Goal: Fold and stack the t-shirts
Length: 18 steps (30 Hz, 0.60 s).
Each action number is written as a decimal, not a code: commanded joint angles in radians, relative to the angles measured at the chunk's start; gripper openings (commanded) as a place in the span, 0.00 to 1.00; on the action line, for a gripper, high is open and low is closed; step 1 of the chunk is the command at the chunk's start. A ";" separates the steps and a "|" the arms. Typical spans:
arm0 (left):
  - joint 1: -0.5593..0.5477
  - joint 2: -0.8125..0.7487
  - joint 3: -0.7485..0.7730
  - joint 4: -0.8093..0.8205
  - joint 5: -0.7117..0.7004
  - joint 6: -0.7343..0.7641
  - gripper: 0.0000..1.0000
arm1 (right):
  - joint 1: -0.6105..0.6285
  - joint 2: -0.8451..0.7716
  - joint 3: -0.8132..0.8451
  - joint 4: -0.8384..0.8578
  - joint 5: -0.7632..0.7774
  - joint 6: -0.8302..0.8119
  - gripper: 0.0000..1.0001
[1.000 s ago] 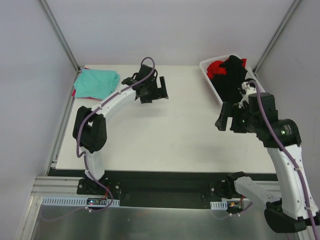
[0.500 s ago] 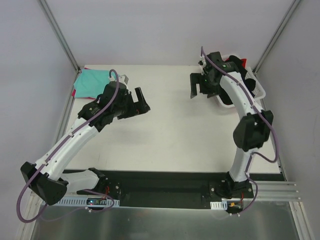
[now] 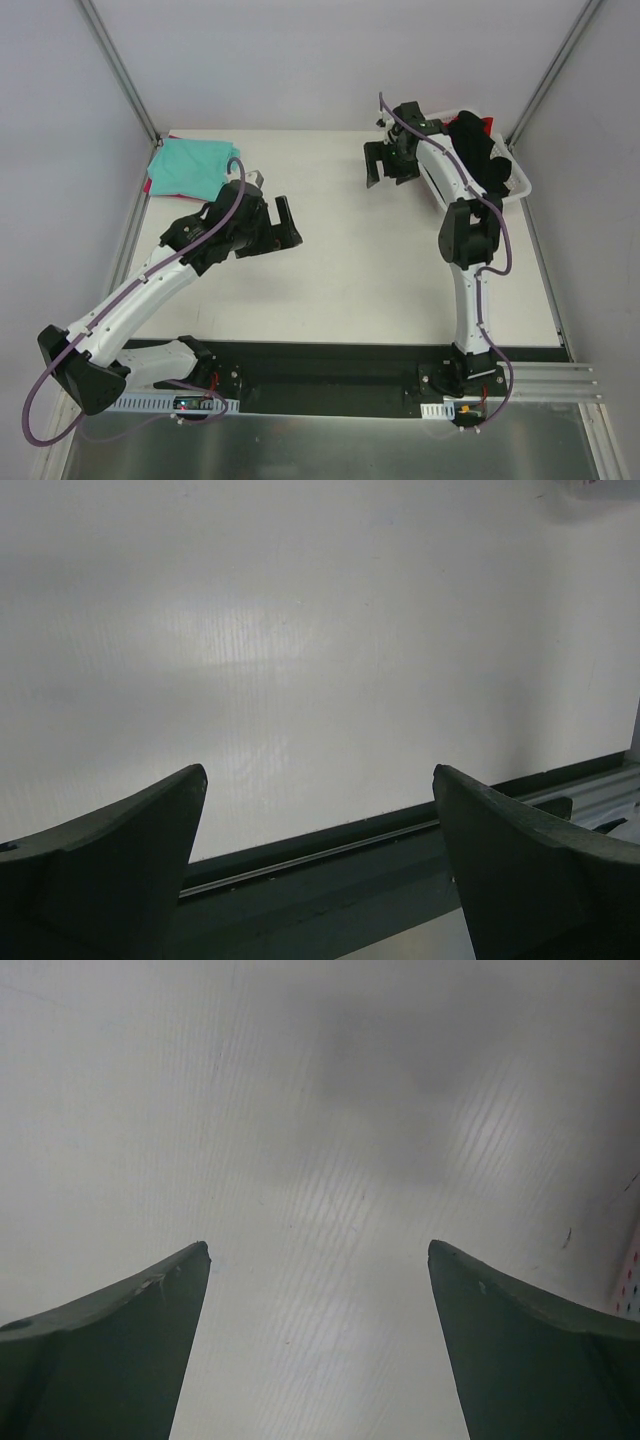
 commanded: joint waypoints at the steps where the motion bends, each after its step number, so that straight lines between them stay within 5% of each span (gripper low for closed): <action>1: -0.018 -0.042 -0.009 -0.016 -0.040 -0.016 0.96 | -0.029 0.011 0.097 0.118 -0.038 -0.028 0.95; 18: -0.024 -0.001 -0.044 0.005 -0.057 -0.016 0.97 | -0.035 0.051 0.021 0.697 -0.044 -0.104 1.00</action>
